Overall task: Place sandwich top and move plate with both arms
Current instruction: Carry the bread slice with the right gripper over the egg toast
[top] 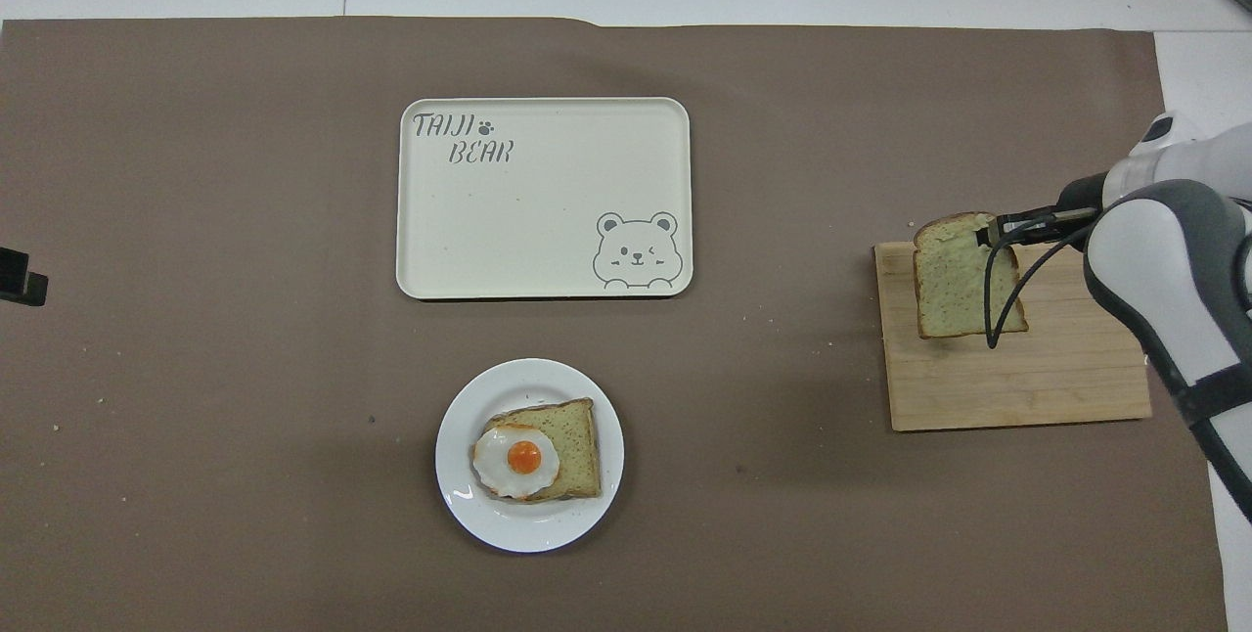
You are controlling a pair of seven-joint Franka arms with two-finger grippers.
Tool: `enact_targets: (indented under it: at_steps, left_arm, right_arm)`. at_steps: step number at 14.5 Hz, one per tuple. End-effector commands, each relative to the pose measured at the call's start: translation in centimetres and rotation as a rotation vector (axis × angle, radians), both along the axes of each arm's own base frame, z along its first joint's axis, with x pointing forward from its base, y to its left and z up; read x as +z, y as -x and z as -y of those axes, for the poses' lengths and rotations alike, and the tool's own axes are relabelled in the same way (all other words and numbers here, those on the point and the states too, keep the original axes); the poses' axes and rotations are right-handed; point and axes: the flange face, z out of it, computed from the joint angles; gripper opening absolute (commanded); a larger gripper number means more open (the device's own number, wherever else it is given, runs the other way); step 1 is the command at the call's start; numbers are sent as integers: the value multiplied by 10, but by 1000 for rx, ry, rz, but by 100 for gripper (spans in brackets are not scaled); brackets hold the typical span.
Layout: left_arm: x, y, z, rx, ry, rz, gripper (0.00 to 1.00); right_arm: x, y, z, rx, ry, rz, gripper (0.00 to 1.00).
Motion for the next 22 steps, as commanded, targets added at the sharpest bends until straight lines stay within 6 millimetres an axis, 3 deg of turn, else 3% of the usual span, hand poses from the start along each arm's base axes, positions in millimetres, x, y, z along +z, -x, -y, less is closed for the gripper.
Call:
enact_targets:
  at_steps: [1, 7, 10, 11, 14, 17, 22]
  left_arm:
    - [0, 9, 0, 8, 20, -7, 100]
    - [-1, 8, 3, 2, 61, 1, 100]
    - [-1, 8, 3, 2, 62, 1, 100]
    - [0, 8, 4, 0, 62, 2, 100]
    - [0, 7, 6, -2, 62, 10, 100]
    - [1, 6, 5, -1, 62, 17, 100]
    - [1, 5, 5, 0, 62, 24, 100]
  right_arm:
    - [14, 1, -52, -54, -33, -37, 0]
    - [30, 16, -193, -157, -57, -62, 0]
    - [43, 24, -249, -163, -77, -10, 0]
    - [43, 28, -260, -151, -86, -12, 0]
    - [43, 33, -266, -172, -84, -32, 0]
    - [21, 51, -319, -221, -109, -106, 0]
    - [10, 81, -369, -229, -224, -236, 0]
